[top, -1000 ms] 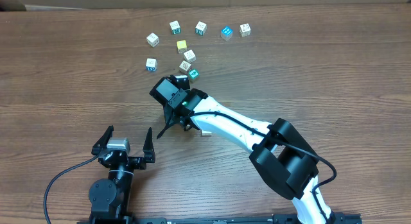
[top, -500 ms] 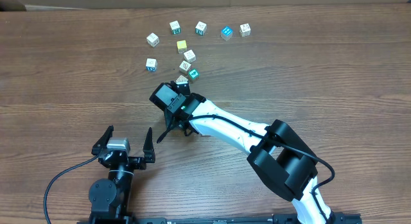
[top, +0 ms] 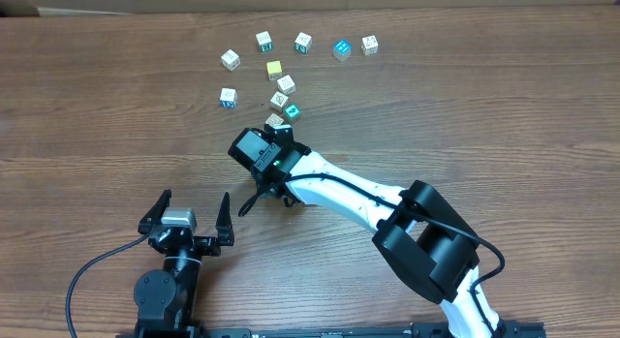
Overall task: Form a circle
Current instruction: 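Lower the block left of the 3 block and open the right gripper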
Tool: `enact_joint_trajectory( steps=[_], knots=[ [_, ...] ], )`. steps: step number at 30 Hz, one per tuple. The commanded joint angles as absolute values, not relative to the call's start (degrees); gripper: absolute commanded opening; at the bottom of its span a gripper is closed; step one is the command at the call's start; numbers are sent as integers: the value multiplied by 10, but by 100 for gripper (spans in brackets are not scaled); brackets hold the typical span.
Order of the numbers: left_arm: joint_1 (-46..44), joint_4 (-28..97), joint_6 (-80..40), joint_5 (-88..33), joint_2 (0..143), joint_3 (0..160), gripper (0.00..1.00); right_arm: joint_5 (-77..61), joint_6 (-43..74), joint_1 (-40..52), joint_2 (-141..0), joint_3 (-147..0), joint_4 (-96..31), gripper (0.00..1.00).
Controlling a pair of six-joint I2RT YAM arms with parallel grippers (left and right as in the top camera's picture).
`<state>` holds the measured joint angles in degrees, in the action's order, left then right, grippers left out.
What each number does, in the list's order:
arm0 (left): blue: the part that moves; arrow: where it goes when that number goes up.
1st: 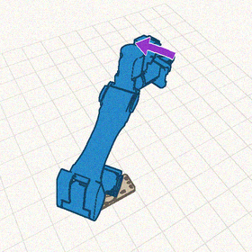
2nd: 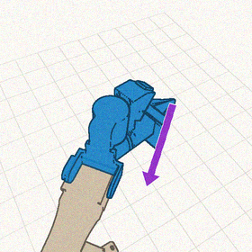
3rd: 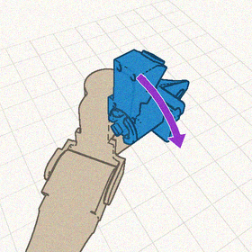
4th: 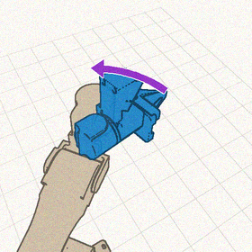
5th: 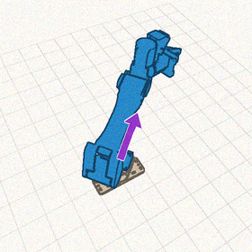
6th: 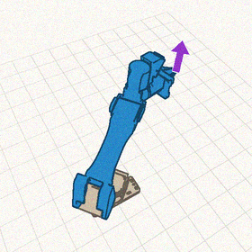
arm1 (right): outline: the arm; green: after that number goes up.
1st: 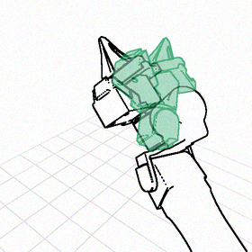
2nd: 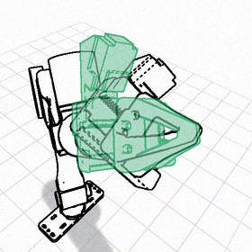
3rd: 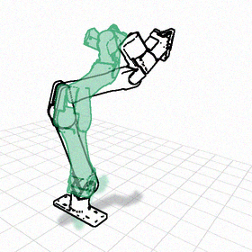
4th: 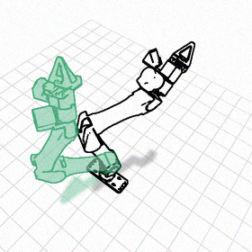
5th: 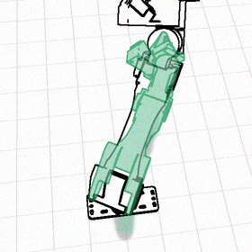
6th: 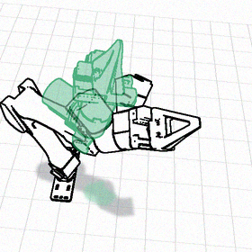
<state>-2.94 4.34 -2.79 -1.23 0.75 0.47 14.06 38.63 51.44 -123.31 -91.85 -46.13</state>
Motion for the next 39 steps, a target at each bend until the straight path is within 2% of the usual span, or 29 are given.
enact_joint_trajectory(
  steps=[1, 18, 21, 24, 26, 31, 39],
  knots=[
    [-26, 45, -19, -10, 4, 3, 100, 156, 395, 510, -1236, -912, -459, 8],
    [-26, 45, -19, -10, 4, 3, 100, 164, 408, 500, -1235, -912, -457, 9],
    [-26, 45, -19, -10, 4, 3, 100, 149, 401, 500, -1235, -923, -458, 13],
    [-26, 45, -19, -10, 4, 3, 100, 112, 379, 500, -1224, -944, -465, 14],
    [-26, 45, -19, -10, 4, 3, 100, 102, 379, 500, -1211, -959, -488, 13],
    [-26, 45, -19, -10, 4, 3, 100, 78, 382, 500, -1162, -976, -558, 4],
    [-26, 45, -19, -10, 4, 3, 100, 43, 438, 500, -1148, -954, -686, 4]
  ],
)
